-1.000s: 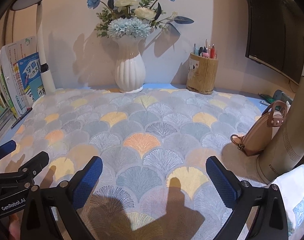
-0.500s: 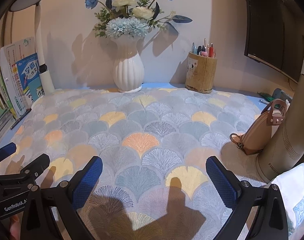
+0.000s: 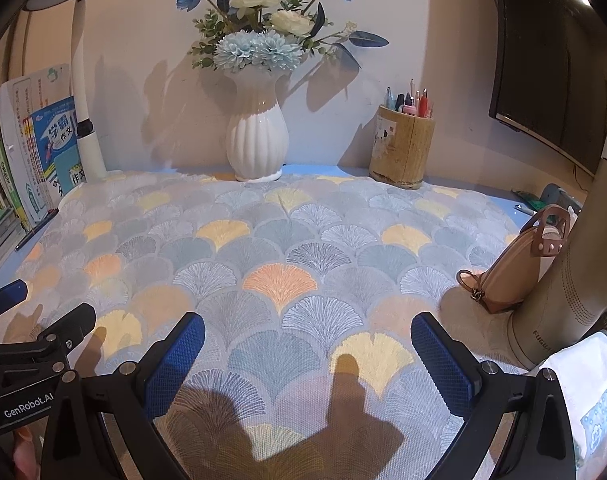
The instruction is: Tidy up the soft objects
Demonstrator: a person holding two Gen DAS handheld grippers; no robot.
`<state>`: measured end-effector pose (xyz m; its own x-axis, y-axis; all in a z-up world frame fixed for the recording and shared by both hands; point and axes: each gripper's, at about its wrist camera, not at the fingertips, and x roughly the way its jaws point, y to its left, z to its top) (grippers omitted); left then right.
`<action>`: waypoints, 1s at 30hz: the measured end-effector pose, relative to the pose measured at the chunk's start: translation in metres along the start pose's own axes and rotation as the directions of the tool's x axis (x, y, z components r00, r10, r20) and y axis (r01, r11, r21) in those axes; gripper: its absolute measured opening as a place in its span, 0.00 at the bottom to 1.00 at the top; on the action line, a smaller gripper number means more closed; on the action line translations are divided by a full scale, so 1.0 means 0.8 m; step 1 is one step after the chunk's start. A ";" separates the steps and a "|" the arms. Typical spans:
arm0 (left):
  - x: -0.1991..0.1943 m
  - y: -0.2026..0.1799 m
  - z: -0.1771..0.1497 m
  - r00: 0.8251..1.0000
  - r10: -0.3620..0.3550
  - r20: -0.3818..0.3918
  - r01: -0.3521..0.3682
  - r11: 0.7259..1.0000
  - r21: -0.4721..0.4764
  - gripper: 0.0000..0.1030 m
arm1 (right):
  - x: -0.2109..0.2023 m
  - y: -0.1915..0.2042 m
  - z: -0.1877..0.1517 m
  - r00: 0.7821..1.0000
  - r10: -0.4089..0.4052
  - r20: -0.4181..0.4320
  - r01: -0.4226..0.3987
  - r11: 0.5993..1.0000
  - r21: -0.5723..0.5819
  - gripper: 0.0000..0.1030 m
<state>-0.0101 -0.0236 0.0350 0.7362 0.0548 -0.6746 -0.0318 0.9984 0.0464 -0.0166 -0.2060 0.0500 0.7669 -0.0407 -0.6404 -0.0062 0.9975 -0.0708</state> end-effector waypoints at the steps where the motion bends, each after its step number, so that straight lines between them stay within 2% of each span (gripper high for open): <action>1: 0.000 0.000 0.000 1.000 0.000 -0.002 0.000 1.000 0.000 0.99 | 0.001 0.001 0.000 1.000 -0.005 -0.002 0.005 1.000 -0.001 1.00; 11: 0.001 0.000 0.000 1.000 0.002 -0.008 -0.002 1.000 -0.002 0.99 | 0.003 0.004 0.000 1.000 -0.009 -0.013 0.009 1.000 -0.008 1.00; 14: -0.001 0.002 0.000 1.000 0.027 -0.001 -0.027 1.000 -0.014 0.99 | 0.004 0.004 0.000 1.000 -0.008 -0.017 0.007 1.000 -0.012 1.00; 16: 0.000 0.003 0.000 1.000 0.013 -0.005 -0.013 1.000 -0.014 0.99 | 0.004 0.005 0.000 1.000 -0.006 -0.017 0.006 1.000 -0.013 1.00; 24: 0.023 0.004 0.000 0.992 0.008 -0.127 -0.011 1.000 -0.022 0.99 | 0.010 0.002 -0.001 0.999 0.014 -0.045 -0.014 1.000 0.004 1.00; 30: 0.044 0.002 -0.004 0.973 0.033 -0.228 -0.038 0.999 -0.019 0.99 | 0.041 0.006 -0.004 0.981 0.041 -0.188 -0.042 0.999 -0.001 1.00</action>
<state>0.0139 -0.0196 0.0090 0.5613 0.0892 -0.8228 -0.0725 0.9957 0.0585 0.0065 -0.2030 0.0262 0.6317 -0.0102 -0.7751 -0.0387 0.9983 -0.0447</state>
